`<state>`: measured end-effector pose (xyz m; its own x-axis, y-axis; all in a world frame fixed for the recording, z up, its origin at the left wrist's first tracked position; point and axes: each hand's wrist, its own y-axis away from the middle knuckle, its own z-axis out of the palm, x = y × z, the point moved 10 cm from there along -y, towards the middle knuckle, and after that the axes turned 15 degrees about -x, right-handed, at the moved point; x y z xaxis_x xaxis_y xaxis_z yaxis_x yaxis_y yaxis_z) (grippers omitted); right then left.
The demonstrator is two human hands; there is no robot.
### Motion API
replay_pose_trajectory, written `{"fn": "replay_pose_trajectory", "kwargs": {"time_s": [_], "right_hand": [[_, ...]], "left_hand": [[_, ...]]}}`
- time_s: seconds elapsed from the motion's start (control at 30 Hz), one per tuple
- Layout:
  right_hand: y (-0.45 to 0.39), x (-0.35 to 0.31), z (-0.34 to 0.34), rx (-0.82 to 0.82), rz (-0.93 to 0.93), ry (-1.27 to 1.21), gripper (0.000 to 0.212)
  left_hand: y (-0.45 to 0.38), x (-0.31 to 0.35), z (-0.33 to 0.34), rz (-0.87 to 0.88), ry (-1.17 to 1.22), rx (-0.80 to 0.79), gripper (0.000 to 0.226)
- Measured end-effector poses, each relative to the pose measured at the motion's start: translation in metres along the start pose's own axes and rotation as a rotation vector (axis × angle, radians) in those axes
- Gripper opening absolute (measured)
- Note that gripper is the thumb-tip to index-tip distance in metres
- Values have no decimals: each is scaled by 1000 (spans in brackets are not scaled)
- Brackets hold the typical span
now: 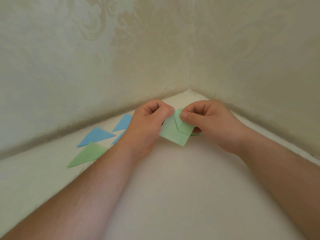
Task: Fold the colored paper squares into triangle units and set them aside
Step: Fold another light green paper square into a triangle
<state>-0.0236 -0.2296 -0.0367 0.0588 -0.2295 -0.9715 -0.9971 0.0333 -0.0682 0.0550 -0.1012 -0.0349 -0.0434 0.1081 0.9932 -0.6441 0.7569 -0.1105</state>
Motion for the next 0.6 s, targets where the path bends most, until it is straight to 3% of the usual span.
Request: {"fn": "replay_pose_trajectory", "kwargs": {"time_s": [0.2, 0.37, 0.5, 0.6], "right_hand": [[-1, 0, -1, 5, -9, 5, 16], [-1, 1, -3, 15, -23, -58, 16], [-1, 1, -6, 31, -33, -35, 16], [-1, 0, -10, 61, -42, -46, 16]], "left_hand": [[0, -3, 1, -25, -1, -17, 30], [1, -8, 6, -67, -116, -90, 13], [0, -10, 4, -70, -142, -90, 26], [-1, -11, 3, -73, -121, -80, 15]]}}
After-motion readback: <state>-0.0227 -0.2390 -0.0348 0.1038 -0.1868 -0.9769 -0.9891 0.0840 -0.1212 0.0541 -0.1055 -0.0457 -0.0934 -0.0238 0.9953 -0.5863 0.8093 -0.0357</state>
